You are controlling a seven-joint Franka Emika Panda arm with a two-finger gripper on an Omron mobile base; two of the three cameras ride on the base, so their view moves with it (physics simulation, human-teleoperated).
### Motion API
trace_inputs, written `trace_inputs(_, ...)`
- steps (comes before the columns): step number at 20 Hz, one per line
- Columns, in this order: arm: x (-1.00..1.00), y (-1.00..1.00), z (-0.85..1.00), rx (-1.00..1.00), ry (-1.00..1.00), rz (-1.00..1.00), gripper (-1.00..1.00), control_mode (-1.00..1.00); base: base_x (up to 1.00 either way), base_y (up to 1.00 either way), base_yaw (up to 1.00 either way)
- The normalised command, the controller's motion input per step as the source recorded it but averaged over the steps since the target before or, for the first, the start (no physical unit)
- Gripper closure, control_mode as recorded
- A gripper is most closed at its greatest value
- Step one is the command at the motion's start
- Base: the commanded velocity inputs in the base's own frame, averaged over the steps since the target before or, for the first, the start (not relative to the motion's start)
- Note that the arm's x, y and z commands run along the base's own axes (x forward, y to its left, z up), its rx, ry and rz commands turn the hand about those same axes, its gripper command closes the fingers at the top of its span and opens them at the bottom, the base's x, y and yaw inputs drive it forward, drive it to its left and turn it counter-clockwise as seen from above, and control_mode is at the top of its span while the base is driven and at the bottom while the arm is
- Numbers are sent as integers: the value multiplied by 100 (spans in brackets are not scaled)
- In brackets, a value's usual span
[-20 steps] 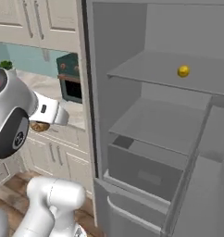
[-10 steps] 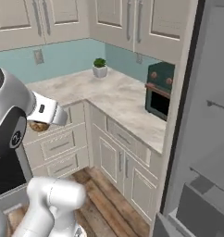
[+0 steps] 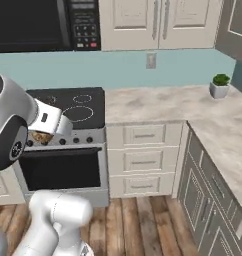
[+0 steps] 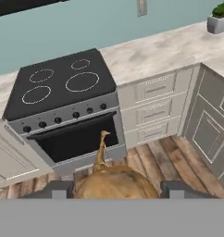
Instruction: Grab the onion and lemon from the fridge, place them in the blender, close the lid, and turn on the blender to create a marinade.
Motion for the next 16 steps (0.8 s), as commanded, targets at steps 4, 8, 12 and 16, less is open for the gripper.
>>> trace_inputs(4, 0, 0, 0, 0, 0, 0, 100, 100, 0, 33, 85)
trace_inputs(8, 0, 0, 0, 0, 0, 0, 100, 100, 0, 30, 84)
trace_inputs(12, 0, 0, 0, 0, 0, 0, 100, 100, 8, 14, 85)
trace_inputs(16, 0, 0, 0, 0, 0, 0, 100, 100, 32, 0, 85)
